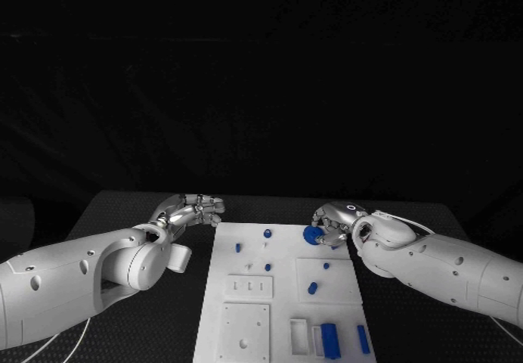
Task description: Assemble the parts on the task board
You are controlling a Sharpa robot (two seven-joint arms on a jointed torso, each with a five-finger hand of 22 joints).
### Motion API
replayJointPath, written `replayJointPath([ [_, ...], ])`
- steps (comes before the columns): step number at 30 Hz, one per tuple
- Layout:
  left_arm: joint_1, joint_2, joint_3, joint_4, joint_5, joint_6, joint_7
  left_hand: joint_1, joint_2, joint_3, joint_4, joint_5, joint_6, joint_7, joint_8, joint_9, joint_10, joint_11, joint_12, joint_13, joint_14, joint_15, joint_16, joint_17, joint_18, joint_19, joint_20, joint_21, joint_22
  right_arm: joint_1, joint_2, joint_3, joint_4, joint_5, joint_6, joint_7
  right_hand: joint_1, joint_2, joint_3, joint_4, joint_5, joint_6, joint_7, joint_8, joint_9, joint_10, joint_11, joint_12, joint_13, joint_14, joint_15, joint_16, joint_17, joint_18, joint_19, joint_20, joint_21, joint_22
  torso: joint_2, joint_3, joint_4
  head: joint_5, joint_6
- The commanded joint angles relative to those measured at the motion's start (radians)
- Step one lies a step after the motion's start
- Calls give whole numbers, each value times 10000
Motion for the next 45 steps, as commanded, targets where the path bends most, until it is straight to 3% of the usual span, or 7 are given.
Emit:
replayJointPath([
  [1, 4, -14, 8, 50, -17, 151, 83, -72, 7, -1, -39, -43, 40, -4, -28, 11, -1, 36, -11, -2, 49, 41, -33, 13, 121, -37, 10, 46, 196, -133, 46, -62, -87, -185, 395, 39, -60, 72, 71, 7, -30, 479, 170, 59, -20, -47, -40, 68, -14, -1, -51, 1, 16, 468, -92, -13, 40, 205, 7, 3, 16, -7, -16],
  [12, 4, -12, 8, 45, -17, 135, 63, -77, 6, 2, -45, -42, 35, -1, -31, 11, -8, 39, -17, -4, 48, 42, -40, 19, 121, -39, 11, 46, 196, -176, 95, -77, -250, -365, 1007, -21, -136, 259, 307, 197, -17, 658, 113, 137, 36, -49, -93, 76, -61, 9, -97, -52, 88, 468, -155, -1, 102, 193, -13, -11, 4, 9, -56],
  [19, 5, -12, 8, 71, -17, 129, 63, -80, 6, 4, -48, -41, 31, 0, -34, 11, -11, 41, -19, -5, 49, 42, -44, 23, 121, -40, 11, 47, 196, -176, 85, -107, -199, -440, 1411, -105, -228, 593, 642, 413, -34, 857, 52, 219, 96, -52, -148, 78, -99, 20, -146, -104, 145, 468, -210, 33, 150, 188, -20, -15, -9, 17, -57],
  [25, 6, -11, 8, 80, -17, 110, 60, -85, 5, 3, -49, -40, 28, 2, -36, 11, -14, 43, -21, -6, 49, 42, -47, 26, 121, -41, 11, 48, 196, -175, 61, -117, -125, -481, 1456, -244, -425, 839, 857, 539, -48, 869, 41, 205, 111, -57, -159, 75, -131, 22, -156, -141, 190, 468, -262, 56, 189, 189, -20, -14, 2, -3, -48],
  [31, 7, -7, 8, 93, -17, 106, 61, -91, 5, 4, -49, -39, 26, 3, -38, 11, -16, 44, -23, -6, 50, 43, -50, 29, 121, -41, 12, 49, 196, -174, -27, -117, 153, -996, 799, -465, -561, 980, 998, 549, -54, 890, 34, 205, 129, -55, -166, 78, -153, 24, -164, -167, 223, 468, -291, 66, 219, 188, -24, -21, 0, -5, -30],
  [35, 7, -23, 8, 100, -17, 92, 60, -95, 5, 4, -49, -38, 25, 4, -38, 11, -17, 45, -24, -7, 50, 43, -52, 32, 120, -41, 12, 50, 195, -169, -100, -115, 453, -1530, 205, -710, -728, 707, 991, 528, -38, 928, 22, 215, 152, -1, -177, 104, -174, 47, -175, -167, 266, 468, -250, 53, 278, 183, -22, -12, -9, 22, -15],
  [45, 7, -39, 9, 89, -17, 69, 66, -97, 6, 8, -55, -35, 23, 5, -40, 12, -24, 47, -29, -9, 52, 42, -57, 39, 122, -42, 11, 51, 195, -152, -168, -106, 1117, -2908, -869, -1278, -746, 396, 1155, 622, -69, 1022, -21, 250, 202, 106, -220, 124, -229, 89, -215, -176, 332, 468, -142, -8, 357, 158, -17, -2, -2, 41, 41],
])
